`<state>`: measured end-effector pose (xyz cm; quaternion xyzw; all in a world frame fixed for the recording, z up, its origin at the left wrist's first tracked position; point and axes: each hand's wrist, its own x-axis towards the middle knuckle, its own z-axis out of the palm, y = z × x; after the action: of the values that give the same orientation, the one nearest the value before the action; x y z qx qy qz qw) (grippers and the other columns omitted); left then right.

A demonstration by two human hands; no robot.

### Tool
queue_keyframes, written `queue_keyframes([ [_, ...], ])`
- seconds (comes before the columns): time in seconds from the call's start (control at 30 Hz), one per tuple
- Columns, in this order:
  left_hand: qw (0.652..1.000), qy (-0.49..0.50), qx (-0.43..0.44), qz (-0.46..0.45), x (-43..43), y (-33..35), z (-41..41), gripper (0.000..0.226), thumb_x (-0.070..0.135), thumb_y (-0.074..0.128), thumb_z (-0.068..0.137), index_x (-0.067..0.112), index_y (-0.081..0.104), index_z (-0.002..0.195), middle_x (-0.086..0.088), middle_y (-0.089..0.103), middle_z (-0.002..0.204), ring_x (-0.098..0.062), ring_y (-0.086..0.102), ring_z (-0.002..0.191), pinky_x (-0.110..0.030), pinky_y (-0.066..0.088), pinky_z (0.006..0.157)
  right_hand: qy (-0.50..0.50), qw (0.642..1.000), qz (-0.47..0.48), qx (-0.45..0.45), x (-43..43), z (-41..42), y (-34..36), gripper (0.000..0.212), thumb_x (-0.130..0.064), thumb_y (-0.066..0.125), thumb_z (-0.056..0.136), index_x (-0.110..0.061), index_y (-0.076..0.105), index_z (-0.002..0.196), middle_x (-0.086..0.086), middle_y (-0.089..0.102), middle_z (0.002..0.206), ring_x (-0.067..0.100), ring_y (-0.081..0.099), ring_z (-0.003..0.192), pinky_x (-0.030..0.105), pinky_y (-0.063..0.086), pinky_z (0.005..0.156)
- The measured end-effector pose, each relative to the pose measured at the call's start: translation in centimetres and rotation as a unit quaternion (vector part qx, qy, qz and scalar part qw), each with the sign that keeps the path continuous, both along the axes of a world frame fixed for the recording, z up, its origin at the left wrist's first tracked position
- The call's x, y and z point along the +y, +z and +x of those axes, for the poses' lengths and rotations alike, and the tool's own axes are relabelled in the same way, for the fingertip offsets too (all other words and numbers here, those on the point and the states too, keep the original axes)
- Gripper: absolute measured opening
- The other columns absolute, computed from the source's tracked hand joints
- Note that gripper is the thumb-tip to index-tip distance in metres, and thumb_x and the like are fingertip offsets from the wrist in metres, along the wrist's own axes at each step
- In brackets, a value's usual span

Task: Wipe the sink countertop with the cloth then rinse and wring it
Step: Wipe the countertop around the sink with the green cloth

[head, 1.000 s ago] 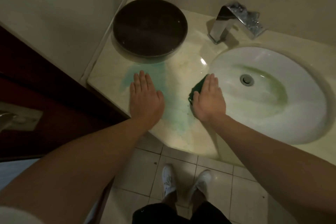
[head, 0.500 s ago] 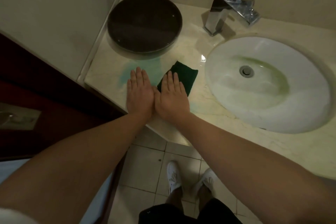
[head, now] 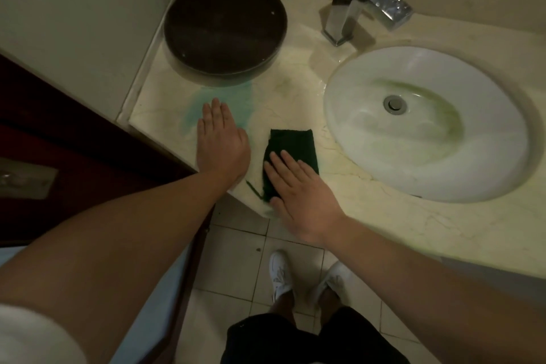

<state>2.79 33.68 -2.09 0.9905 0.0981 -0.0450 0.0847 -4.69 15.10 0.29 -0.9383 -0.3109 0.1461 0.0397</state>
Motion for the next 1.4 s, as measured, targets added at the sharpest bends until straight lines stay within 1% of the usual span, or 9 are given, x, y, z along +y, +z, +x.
queue_keyframes([
  [0.2, 1.0, 0.006, -0.003, 0.0, -0.1, -0.1, 0.2, 0.066, 0.029, 0.023, 0.098, -0.001, 0.007, 0.154, -0.016, 0.006, 0.164, -0.029, 0.003, 0.151, -0.043, 0.006, 0.123, -0.217, 0.975, 0.038, -0.038, 4.9, 1.1, -0.3, 0.067, -0.034, 0.037, 0.091, -0.001, 0.03, 0.149, 0.019, 0.027, 0.157, 0.031, 0.023, 0.147, 0.044, 0.015, 0.119],
  [0.4, 1.0, 0.003, -0.005, 0.005, 0.0, -0.3, 0.1, 0.066, 0.03, 0.022, 0.098, 0.0, 0.006, 0.154, -0.015, 0.004, 0.164, -0.029, 0.002, 0.151, -0.042, 0.005, 0.123, -0.2, 0.977, 0.026, -0.063, 5.0, 0.1, -1.3, 0.068, -0.034, 0.025, 0.091, -0.002, 0.025, 0.151, 0.016, 0.023, 0.159, 0.03, 0.019, 0.148, 0.045, 0.014, 0.12],
  [0.63, 1.0, 0.0, -0.006, 0.007, 0.1, -0.3, 0.0, 0.065, 0.029, 0.022, 0.098, 0.0, 0.007, 0.154, -0.015, 0.005, 0.164, -0.029, 0.003, 0.151, -0.043, 0.006, 0.123, -0.149, 0.987, 0.013, -0.065, 2.3, -0.7, -1.5, 0.065, -0.035, 0.033, 0.096, -0.011, 0.02, 0.154, 0.008, 0.017, 0.162, 0.025, 0.014, 0.15, 0.042, 0.012, 0.121],
  [0.77, 1.0, 0.003, -0.005, 0.005, 0.0, -0.1, 0.1, 0.064, 0.028, 0.025, 0.098, -0.001, 0.009, 0.153, -0.017, 0.008, 0.163, -0.031, 0.005, 0.151, -0.043, 0.007, 0.122, -0.24, 0.969, 0.007, -0.051, -3.1, -0.5, -1.0, 0.064, -0.031, 0.029, 0.096, -0.014, 0.011, 0.155, 0.005, 0.007, 0.163, 0.022, 0.001, 0.151, 0.042, 0.007, 0.122],
  [0.93, 1.0, -0.003, -0.01, 0.005, -0.1, 0.2, 0.0, 0.064, 0.027, 0.025, 0.098, -0.003, 0.01, 0.153, -0.018, 0.009, 0.163, -0.032, 0.007, 0.15, -0.044, 0.008, 0.122, -0.38, 0.922, -0.028, -0.068, -10.0, -1.9, -0.9, 0.065, -0.031, 0.025, 0.094, -0.003, 0.02, 0.152, 0.017, 0.019, 0.16, 0.033, 0.016, 0.148, 0.049, 0.019, 0.119],
  [1.07, 1.0, 0.002, -0.009, 0.011, -0.2, 0.2, 0.0, 0.065, 0.027, 0.026, 0.097, -0.003, 0.012, 0.153, -0.018, 0.011, 0.163, -0.033, 0.008, 0.15, -0.045, 0.01, 0.122, -0.451, 0.89, -0.03, -0.061, -10.1, -2.2, -0.9, 0.067, -0.033, 0.019, 0.094, 0.001, 0.018, 0.152, 0.018, 0.016, 0.16, 0.033, 0.014, 0.149, 0.048, 0.016, 0.12],
  [1.17, 1.0, 0.0, -0.006, 0.009, -0.3, 0.0, 0.0, 0.065, 0.028, 0.025, 0.097, -0.003, 0.011, 0.153, -0.018, 0.009, 0.163, -0.032, 0.006, 0.15, -0.045, 0.009, 0.122, -0.436, 0.897, -0.045, -0.057, -6.2, -1.2, -0.8, 0.067, -0.034, 0.017, 0.096, 0.002, 0.012, 0.152, 0.021, 0.011, 0.161, 0.035, 0.01, 0.149, 0.049, 0.017, 0.12],
  [1.3, 1.0, 0.006, -0.007, 0.01, -0.3, 0.0, 0.2, 0.065, 0.027, 0.027, 0.097, -0.003, 0.01, 0.153, -0.017, 0.01, 0.163, -0.032, 0.006, 0.15, -0.045, 0.009, 0.122, -0.363, 0.931, 0.009, -0.044, 1.5, 0.5, -0.8, 0.066, -0.029, 0.02, 0.096, -0.001, 0.0, 0.153, 0.017, -0.002, 0.162, 0.031, -0.002, 0.15, 0.044, 0.003, 0.122],
  [1.4, 1.0, 0.001, -0.01, 0.007, -0.3, 0.0, 0.2, 0.065, 0.024, 0.028, 0.096, -0.004, 0.011, 0.152, -0.018, 0.01, 0.163, -0.032, 0.007, 0.15, -0.044, 0.008, 0.122, -0.273, 0.958, 0.072, -0.05, 6.4, -0.6, -1.5, 0.066, -0.03, 0.032, 0.096, 0.0, 0.014, 0.152, 0.017, 0.008, 0.162, 0.03, 0.005, 0.15, 0.042, 0.003, 0.122],
])
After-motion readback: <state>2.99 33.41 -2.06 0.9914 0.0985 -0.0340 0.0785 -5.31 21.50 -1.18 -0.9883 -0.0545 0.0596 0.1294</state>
